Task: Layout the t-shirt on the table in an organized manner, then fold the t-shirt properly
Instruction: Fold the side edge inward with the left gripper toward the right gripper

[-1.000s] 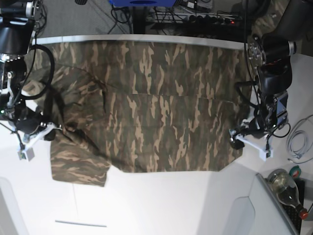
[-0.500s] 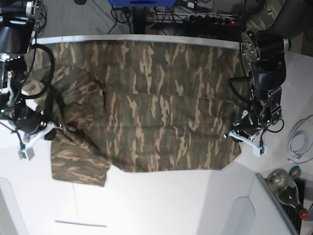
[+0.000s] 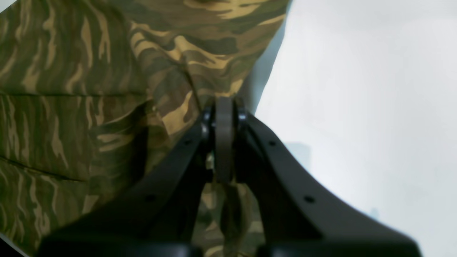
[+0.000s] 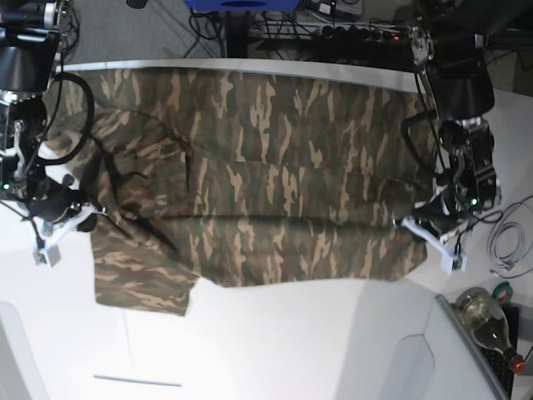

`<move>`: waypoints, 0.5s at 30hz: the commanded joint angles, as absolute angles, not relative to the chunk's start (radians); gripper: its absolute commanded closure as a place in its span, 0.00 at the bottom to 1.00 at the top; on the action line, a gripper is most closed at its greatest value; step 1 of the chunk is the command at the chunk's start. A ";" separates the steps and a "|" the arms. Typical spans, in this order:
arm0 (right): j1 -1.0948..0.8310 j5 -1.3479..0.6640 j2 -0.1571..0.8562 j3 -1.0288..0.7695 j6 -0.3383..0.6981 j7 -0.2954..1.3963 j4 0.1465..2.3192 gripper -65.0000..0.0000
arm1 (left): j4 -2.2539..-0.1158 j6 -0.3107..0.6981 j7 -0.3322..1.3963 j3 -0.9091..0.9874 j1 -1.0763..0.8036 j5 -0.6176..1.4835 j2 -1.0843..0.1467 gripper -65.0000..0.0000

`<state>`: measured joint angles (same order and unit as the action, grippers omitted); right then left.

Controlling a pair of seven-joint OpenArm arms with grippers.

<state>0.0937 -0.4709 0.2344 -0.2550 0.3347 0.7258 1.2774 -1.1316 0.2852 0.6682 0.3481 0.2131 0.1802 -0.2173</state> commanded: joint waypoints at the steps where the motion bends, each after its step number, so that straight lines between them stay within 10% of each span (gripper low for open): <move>1: 0.113 -0.486 0.251 -0.259 0.344 0.707 1.293 1.00 | -1.194 0.282 0.670 0.351 0.211 0.182 -0.229 1.00; 15: 0.111 -0.486 0.249 -0.259 0.344 0.707 1.294 1.00 | -1.265 0.282 0.802 0.351 0.062 0.182 -0.228 1.00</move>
